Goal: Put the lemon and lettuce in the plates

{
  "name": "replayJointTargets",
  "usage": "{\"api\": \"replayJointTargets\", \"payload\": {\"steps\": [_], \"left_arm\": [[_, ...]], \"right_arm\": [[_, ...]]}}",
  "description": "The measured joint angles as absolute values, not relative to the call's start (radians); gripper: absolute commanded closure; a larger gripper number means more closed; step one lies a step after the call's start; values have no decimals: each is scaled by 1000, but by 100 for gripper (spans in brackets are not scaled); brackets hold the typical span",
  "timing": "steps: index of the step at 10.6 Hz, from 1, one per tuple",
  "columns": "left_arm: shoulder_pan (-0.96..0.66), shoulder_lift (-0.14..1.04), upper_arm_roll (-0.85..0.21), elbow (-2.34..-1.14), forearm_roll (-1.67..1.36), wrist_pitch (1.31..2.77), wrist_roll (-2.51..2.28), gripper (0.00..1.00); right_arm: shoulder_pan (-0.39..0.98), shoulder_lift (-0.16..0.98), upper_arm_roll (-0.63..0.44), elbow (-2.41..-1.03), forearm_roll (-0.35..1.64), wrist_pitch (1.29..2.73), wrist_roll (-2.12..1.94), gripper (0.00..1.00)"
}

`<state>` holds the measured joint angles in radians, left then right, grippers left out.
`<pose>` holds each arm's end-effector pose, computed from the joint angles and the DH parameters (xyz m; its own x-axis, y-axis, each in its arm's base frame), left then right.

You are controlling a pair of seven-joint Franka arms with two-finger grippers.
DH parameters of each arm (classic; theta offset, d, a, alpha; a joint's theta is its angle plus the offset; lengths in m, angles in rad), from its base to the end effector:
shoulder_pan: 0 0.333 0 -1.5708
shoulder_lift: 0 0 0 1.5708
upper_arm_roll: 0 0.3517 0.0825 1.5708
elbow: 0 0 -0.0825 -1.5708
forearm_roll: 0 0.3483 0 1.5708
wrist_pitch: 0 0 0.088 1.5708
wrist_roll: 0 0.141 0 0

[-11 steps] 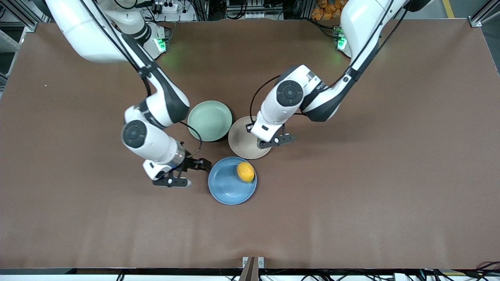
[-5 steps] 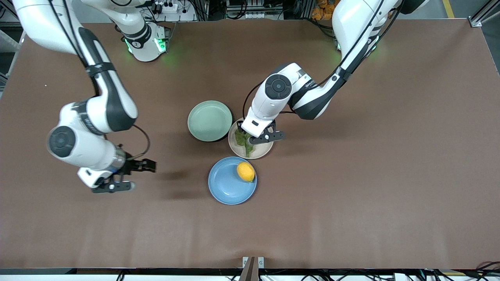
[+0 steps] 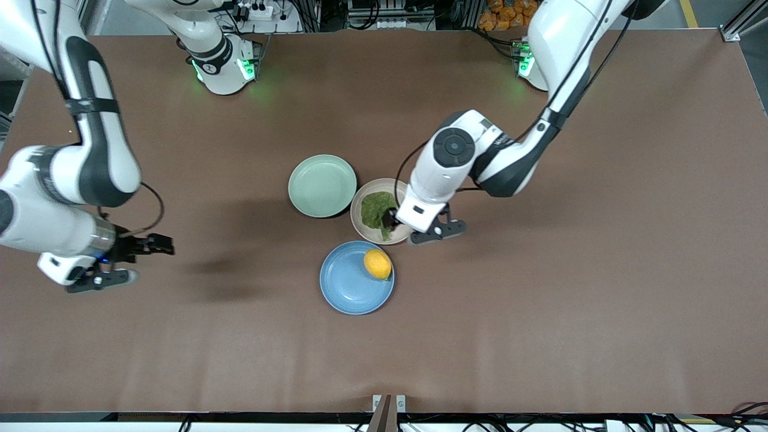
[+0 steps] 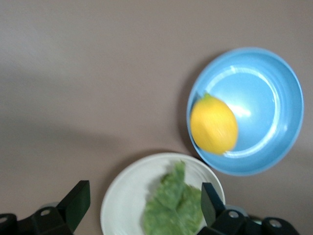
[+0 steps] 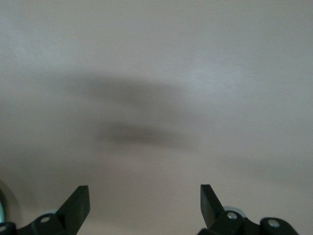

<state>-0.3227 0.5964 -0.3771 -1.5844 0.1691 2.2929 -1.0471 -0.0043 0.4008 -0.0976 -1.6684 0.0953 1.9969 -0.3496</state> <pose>0.5691 -0.4117 0.3377 0.9482 0.3171 0.0216 0.3091 -0.9359 0.1690 0.6344 -0.0492 0.3847 0.9761 0.2114 -0.0507 0.2079 -0.9758 -0.0672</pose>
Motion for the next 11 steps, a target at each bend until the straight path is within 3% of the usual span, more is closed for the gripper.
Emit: {"api": "replayJointTargets", "payload": {"steps": [2,11], "left_arm": [[-278,578,-365,-1582,208,2280,-1043,0],[-50,507,-360,-1557,236,2180,-933,0]], "right_arm": [[-6,367,-152,-1669,100,1952,-406,0],[21,200,-172,-1627,34,1720,-252,0]]}}
